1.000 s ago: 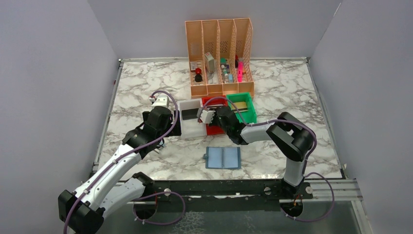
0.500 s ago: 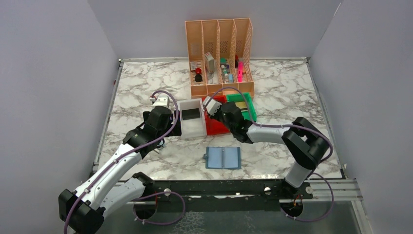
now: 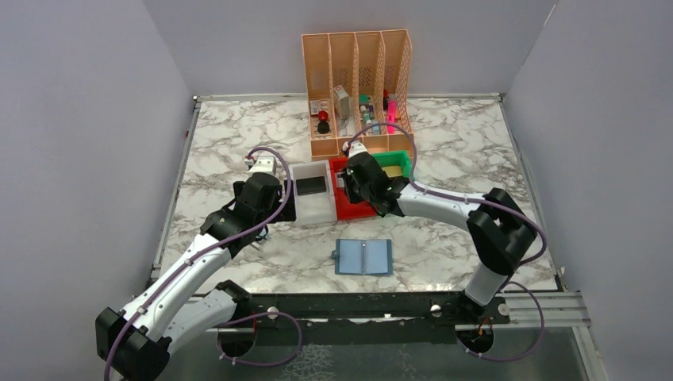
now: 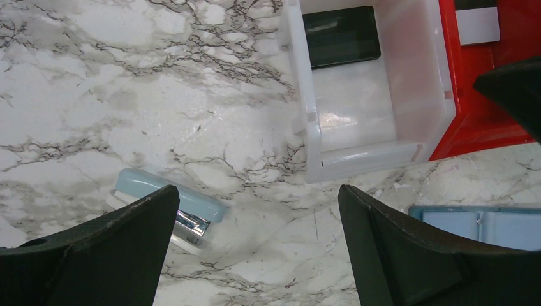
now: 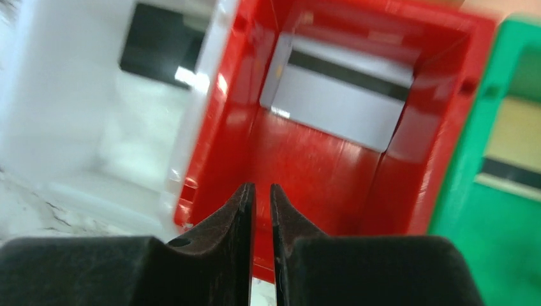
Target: Take the credit cards out of the card holder
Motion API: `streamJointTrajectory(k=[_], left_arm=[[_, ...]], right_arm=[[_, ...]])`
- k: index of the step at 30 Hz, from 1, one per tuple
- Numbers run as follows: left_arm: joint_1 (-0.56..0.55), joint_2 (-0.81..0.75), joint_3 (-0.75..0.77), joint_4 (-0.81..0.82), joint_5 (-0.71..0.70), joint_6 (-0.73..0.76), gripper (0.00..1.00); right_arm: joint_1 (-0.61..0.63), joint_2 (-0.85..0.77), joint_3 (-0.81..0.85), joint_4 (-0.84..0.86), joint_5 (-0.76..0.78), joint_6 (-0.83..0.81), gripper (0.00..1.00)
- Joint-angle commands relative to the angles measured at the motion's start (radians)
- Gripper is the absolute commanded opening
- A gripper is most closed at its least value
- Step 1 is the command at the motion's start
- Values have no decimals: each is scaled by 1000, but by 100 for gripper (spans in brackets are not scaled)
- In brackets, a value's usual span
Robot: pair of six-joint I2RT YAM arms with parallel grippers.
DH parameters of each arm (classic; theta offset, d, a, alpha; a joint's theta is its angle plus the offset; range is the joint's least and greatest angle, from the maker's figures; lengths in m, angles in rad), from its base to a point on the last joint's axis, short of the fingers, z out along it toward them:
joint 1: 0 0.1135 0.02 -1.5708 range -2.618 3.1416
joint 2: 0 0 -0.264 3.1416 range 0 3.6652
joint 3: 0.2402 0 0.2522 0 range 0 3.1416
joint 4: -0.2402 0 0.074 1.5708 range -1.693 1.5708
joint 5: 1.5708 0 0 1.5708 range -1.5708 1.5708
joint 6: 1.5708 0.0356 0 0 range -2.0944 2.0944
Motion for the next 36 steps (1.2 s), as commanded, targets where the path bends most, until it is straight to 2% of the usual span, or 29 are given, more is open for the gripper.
streamJointTrajectory(k=[1,15,33,36], left_arm=[[6,-4,-3,16,21,8,99],[6,7,-3,16,22,9,99],[5,10,-3,16,24,10,99],[6,10,-4,16,25,10,99]], right_arm=[[0,83,48,-146,-47,156,18],[0,272,182,-193,176,185,20],[-6,343,266,-157,269,128,22],[-13,350,272,-154,324,104,23]])
